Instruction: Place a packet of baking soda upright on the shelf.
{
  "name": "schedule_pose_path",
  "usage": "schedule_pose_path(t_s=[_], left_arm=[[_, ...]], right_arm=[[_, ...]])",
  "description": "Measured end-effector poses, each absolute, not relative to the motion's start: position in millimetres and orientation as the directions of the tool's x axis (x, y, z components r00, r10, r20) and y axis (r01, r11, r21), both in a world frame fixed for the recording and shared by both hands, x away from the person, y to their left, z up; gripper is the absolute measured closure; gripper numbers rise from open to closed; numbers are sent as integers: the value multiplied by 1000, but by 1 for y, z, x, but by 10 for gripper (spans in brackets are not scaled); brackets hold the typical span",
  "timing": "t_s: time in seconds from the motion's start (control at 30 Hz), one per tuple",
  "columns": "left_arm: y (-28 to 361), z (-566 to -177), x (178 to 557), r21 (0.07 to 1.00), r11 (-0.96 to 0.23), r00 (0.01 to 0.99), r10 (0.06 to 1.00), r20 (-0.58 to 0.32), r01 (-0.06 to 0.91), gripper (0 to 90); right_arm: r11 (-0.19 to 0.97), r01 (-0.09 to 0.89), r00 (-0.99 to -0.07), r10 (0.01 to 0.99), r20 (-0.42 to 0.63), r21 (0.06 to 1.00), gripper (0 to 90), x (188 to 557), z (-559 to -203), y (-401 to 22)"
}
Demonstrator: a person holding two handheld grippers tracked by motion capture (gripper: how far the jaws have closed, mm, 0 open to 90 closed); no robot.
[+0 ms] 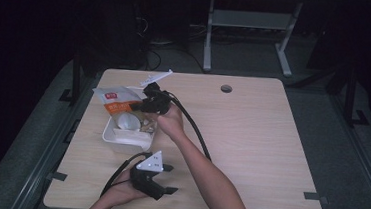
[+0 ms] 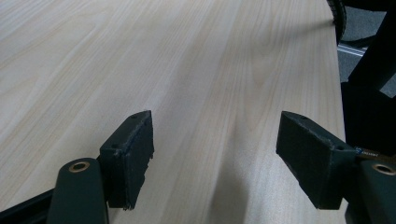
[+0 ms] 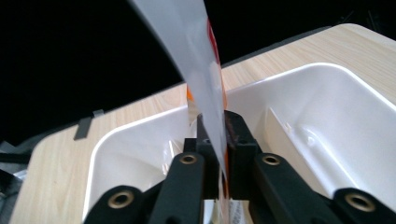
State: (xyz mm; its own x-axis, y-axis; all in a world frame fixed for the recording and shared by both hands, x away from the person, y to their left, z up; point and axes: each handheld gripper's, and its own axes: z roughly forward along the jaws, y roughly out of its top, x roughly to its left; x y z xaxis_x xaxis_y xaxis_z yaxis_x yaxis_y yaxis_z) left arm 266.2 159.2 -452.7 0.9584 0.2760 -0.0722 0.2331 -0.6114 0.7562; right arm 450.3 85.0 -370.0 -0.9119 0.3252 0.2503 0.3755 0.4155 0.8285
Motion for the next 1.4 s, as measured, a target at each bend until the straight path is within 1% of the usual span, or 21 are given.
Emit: schedule_pose_path(t_s=[0.03, 0.1, 0.13, 0.17, 0.43, 0.53, 0.63, 0.7, 0.73, 0.83, 1.1, 1.4], left_arm=[[159, -453, 266, 756, -612, 958, 276, -73, 233, 273], [159, -453, 266, 755, -613, 959, 274, -71, 231, 273], [159, -453, 266, 756, -613, 959, 274, -71, 232, 273], [159, -453, 266, 755, -614, 959, 274, -72, 232, 273], [158, -453, 266, 754, -615, 959, 275, -72, 233, 273], [158, -453, 266, 754, -614, 959, 275, -72, 233, 273], [158, -454, 266, 752, -616, 958, 275, -74, 235, 273], [157, -454, 266, 751, -617, 959, 275, -74, 235, 273], [157, -454, 266, 751, -617, 959, 275, -74, 235, 273], [157, -454, 266, 750, -618, 958, 275, -74, 236, 273], [156, -454, 266, 751, -617, 958, 275, -76, 237, 273], [155, -454, 266, 748, -620, 959, 273, -76, 236, 273]], right_arm=[[426, 370, -914, 326, 241, 825, 827, 450, -369, 85], [461, 358, -918, 331, 217, 812, 814, 448, -368, 83], [461, 358, -918, 331, 217, 812, 814, 448, -368, 83], [483, 349, -922, 332, 201, 803, 797, 448, -368, 80], [560, 350, -926, 329, 187, 751, 757, 443, -378, 72], [576, 355, -925, 333, 185, 736, 764, 442, -383, 67], [586, 356, -924, 334, 184, 728, 798, 442, -387, 63], [587, 361, -923, 336, 187, 725, 805, 442, -388, 63], [583, 364, -922, 338, 190, 726, 827, 441, -390, 62], [584, 372, -920, 335, 203, 721, 841, 441, -392, 61], [583, 381, -916, 341, 209, 718, 854, 440, -399, 60], [596, 379, -915, 355, 191, 708, 858, 439, -409, 60]])
